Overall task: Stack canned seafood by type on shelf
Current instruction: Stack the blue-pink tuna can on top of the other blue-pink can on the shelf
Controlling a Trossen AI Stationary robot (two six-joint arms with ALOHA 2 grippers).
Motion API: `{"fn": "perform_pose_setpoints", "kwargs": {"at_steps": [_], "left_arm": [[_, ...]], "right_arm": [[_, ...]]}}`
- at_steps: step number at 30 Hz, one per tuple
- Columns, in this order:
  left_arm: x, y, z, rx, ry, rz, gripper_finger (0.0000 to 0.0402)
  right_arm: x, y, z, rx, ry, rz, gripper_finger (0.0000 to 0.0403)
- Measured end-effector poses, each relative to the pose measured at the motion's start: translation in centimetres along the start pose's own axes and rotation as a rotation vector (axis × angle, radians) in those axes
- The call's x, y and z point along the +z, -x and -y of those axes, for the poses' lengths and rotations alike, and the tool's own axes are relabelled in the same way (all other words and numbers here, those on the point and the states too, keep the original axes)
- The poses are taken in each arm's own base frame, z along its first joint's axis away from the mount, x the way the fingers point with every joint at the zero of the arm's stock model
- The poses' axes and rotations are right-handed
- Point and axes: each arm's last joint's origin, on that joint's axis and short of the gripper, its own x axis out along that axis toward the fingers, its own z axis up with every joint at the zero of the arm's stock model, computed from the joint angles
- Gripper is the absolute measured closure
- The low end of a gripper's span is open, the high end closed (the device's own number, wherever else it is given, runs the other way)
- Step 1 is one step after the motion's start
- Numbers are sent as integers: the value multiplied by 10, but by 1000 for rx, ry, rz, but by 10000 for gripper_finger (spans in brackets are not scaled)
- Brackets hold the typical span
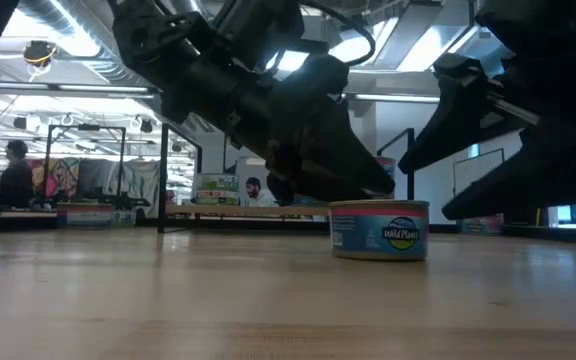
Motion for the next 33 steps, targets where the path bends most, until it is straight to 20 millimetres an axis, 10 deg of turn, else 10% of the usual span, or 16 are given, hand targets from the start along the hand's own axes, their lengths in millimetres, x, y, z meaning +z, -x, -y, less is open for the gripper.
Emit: {"fn": "perform_pose_setpoints", "kwargs": {"at_steps": [33], "left_arm": [[8, -1, -29, -34, 147, -17, 149]], "right_arm": [[-24, -26, 28, -56, 109, -208, 110]]}}
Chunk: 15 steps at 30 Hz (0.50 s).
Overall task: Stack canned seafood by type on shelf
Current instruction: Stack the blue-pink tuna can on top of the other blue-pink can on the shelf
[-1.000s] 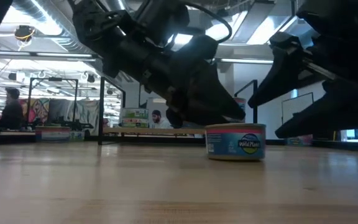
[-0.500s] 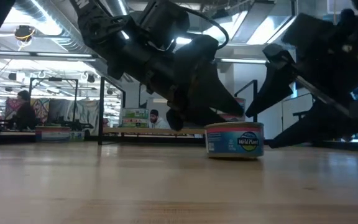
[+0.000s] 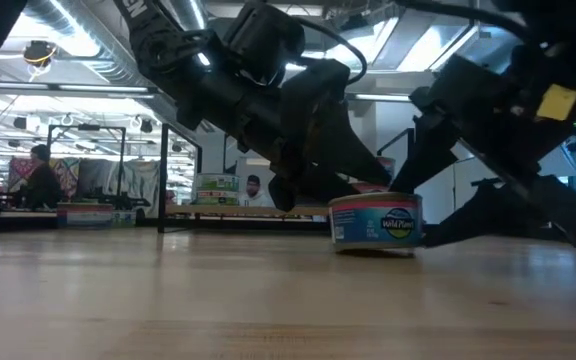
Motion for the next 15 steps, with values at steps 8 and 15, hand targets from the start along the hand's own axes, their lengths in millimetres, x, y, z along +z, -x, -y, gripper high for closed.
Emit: {"fn": "perform_pose_setpoints", "kwargs": {"at_steps": [8, 15], "left_arm": [[2, 0, -4, 8, 7, 5, 149], [3, 0, -6, -1, 14, 0, 149]], "right_arm": [[0, -1, -1, 25, 73, 2, 110], [-7, -18, -10, -37, 161, -61, 110]]}}
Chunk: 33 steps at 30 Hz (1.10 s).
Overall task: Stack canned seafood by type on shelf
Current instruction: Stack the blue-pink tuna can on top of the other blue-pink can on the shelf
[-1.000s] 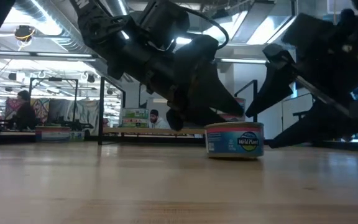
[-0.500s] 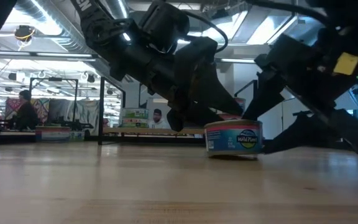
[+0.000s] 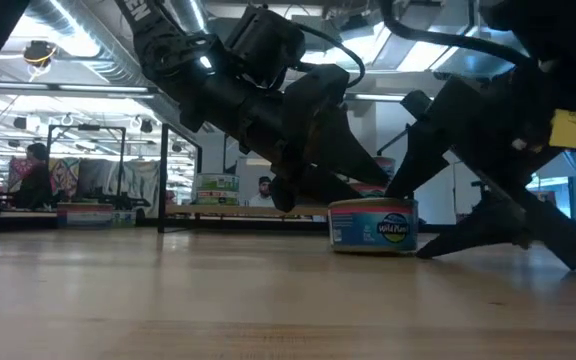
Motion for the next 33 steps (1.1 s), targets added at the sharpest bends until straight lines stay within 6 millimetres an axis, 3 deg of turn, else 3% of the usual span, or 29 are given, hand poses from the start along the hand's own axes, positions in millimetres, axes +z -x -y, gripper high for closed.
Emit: {"fn": "perform_pose_setpoints", "kwargs": {"at_steps": [21, 25, 29, 33], "left_arm": [[0, 0, 0, -20, 8, -10, 149], [0, 0, 0, -21, 15, -10, 149], [-1, 0, 0, -20, 13, -11, 149], [0, 0, 0, -20, 14, -10, 148]], "right_arm": [[3, -14, 10, -65, -92, 29, 111], [3, -16, 10, -58, -122, 31, 140], [2, -16, 10, -61, -147, 26, 198], [2, -15, 9, -71, -154, 25, 205]]}}
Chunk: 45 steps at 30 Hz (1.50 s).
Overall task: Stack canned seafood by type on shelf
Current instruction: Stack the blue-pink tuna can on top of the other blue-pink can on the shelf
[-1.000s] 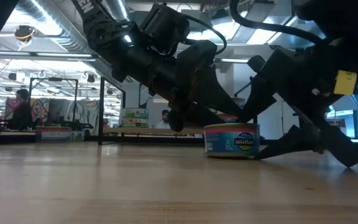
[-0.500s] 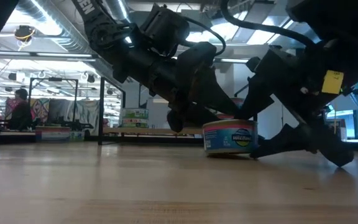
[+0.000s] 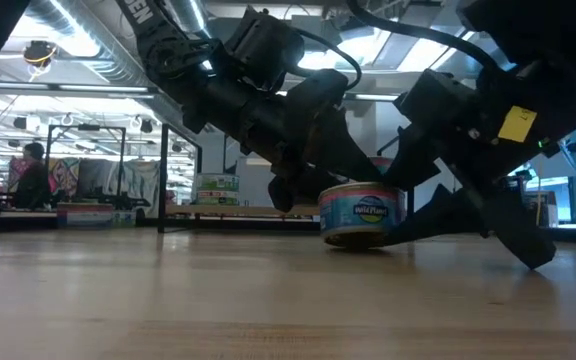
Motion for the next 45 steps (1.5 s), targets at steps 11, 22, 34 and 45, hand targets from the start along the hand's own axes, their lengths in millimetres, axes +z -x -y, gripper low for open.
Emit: {"fn": "perform_pose_setpoints", "kwargs": {"at_steps": [11, 22, 34, 45], "left_arm": [[9, 15, 14, -25, 8, -6, 149], [11, 49, 30, 177, -62, -79, 149], [-24, 85, 76, 261, -242, -58, 149], [-82, 134, 43, 158, -97, 166, 149]], "right_arm": [[12, 31, -10, 43, -27, 111, 214], [17, 57, -24, 43, -12, 175, 216], [17, 49, -14, -37, -66, 146, 216], [15, 22, 14, -97, -161, 81, 216]]}}
